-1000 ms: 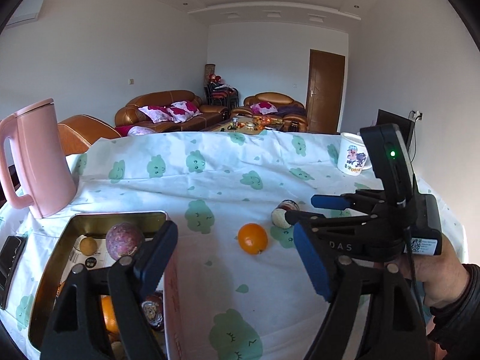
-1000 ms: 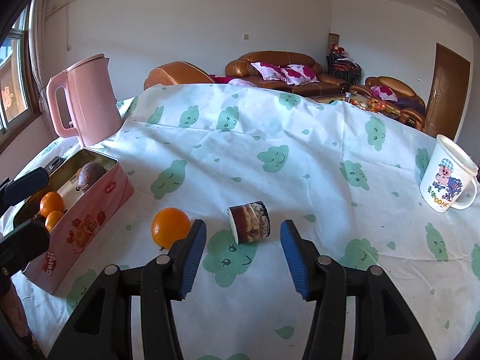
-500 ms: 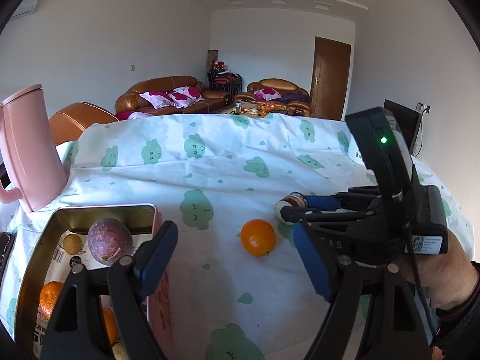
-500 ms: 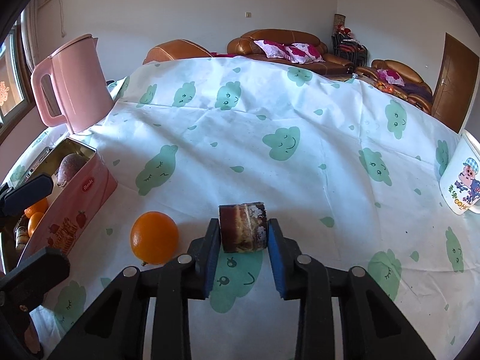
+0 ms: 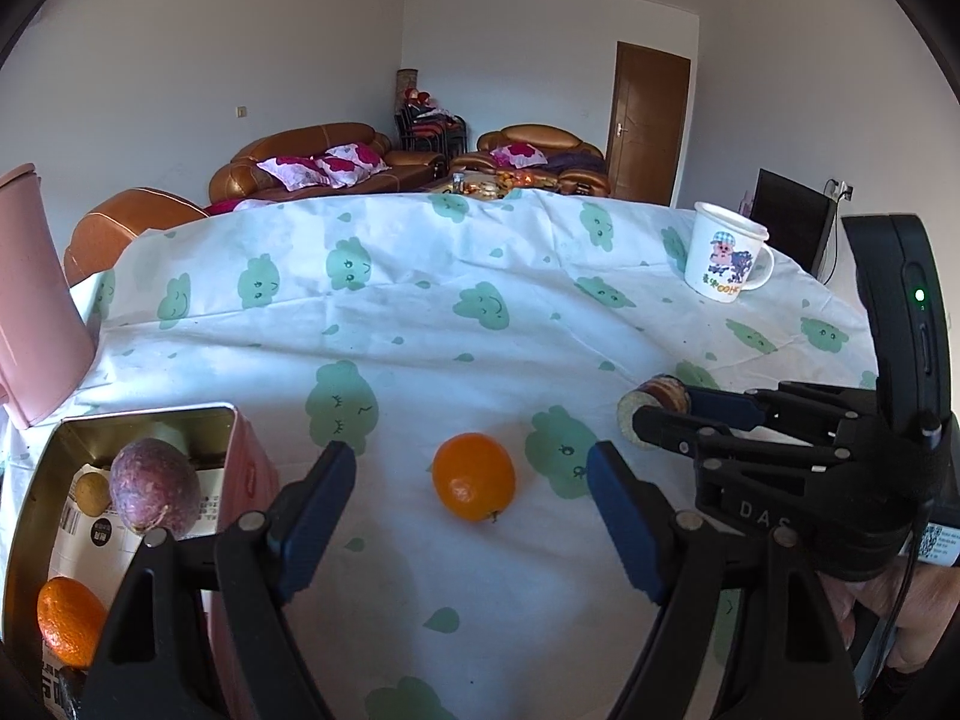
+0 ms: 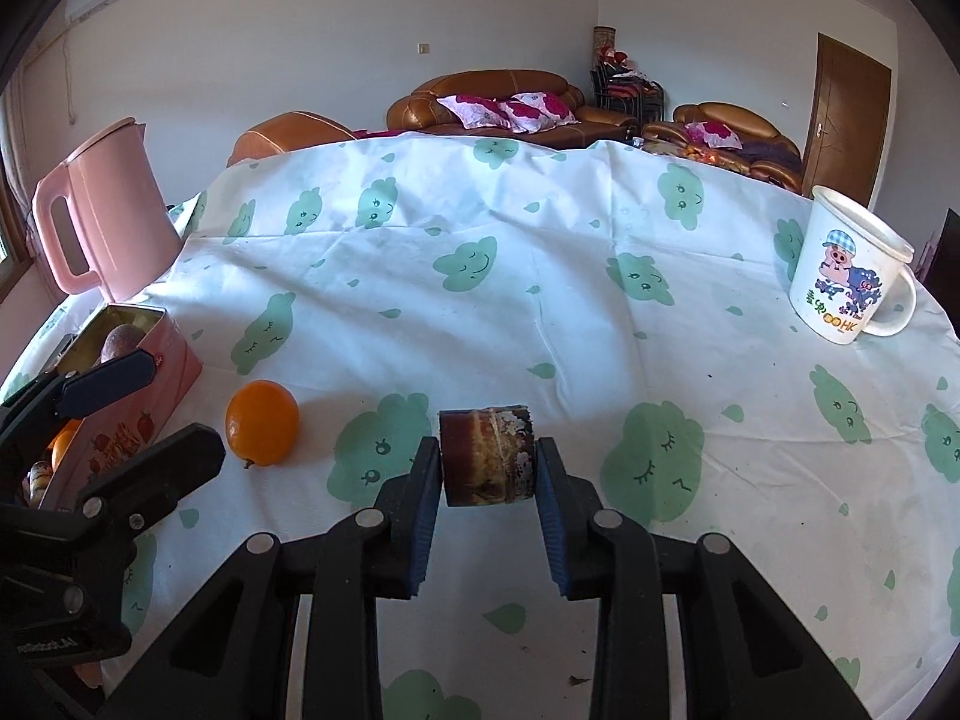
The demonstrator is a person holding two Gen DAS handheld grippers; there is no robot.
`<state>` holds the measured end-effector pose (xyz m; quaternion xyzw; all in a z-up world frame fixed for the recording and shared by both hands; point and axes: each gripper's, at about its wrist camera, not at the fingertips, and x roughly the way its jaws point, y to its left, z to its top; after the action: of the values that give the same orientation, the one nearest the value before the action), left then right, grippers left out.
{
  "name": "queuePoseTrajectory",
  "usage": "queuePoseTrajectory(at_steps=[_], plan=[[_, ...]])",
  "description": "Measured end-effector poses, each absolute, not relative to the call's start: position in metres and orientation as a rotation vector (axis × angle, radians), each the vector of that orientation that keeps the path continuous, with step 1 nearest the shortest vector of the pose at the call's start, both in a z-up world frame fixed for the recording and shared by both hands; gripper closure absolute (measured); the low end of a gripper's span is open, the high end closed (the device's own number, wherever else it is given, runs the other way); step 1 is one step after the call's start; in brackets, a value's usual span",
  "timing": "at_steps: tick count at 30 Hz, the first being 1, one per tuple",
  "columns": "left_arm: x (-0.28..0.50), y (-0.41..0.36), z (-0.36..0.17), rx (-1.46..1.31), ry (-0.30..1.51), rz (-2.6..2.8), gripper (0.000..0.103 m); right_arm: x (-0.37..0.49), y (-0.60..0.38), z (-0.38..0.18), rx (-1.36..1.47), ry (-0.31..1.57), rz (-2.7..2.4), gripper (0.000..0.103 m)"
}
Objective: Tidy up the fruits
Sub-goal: 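Grasp the orange with the left tool while the right tool grasps the small brown jar, then carry the orange and the small jar toward the pink tin with both tools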
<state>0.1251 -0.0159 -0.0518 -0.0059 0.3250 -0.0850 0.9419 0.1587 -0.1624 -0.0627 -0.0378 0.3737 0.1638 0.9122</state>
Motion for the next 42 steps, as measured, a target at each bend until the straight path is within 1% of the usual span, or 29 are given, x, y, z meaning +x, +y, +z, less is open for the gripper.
queuePoseTrajectory(at_steps=[3,5,6,7,9,10,11,13,17,34,42], plan=[[0.137,-0.019,-0.056,-0.021,0.705,-0.179,0.028,0.158,-0.161,-0.062,-0.083,0.763,0.341,0.071],[0.144,-0.023,-0.060,-0.011,0.734,-0.182,0.028,0.158,-0.161,-0.062,-0.081,0.762,0.342,0.071],[0.148,-0.024,-0.062,-0.010,0.753,-0.182,0.033,0.158,-0.162,-0.062,-0.078,0.764,0.344,0.071],[0.151,-0.025,-0.065,-0.009,0.771,-0.185,0.041,0.159,-0.162,-0.062,-0.075,0.766,0.346,0.071],[0.157,-0.025,-0.069,-0.010,0.804,-0.182,0.046,0.159,-0.163,-0.063,-0.068,0.771,0.348,0.071],[0.160,-0.026,-0.071,-0.010,0.818,-0.182,0.053,0.160,-0.163,-0.063,-0.066,0.774,0.350,0.071],[0.162,-0.027,-0.073,-0.009,0.831,-0.183,0.055,0.161,-0.163,-0.064,-0.065,0.778,0.352,0.071],[0.165,-0.027,-0.076,-0.016,0.854,-0.187,0.066,0.161,-0.164,-0.064,-0.063,0.782,0.360,0.071],[0.163,-0.026,-0.075,-0.028,0.847,-0.206,0.066,0.158,-0.165,-0.062,-0.052,0.765,0.382,0.071],[0.135,-0.022,-0.049,-0.012,0.639,-0.195,0.066,0.136,-0.167,-0.044,-0.049,0.620,0.433,0.071],[0.126,-0.024,-0.043,0.015,0.573,-0.177,0.066,0.130,-0.170,-0.040,-0.048,0.570,0.437,0.070]])
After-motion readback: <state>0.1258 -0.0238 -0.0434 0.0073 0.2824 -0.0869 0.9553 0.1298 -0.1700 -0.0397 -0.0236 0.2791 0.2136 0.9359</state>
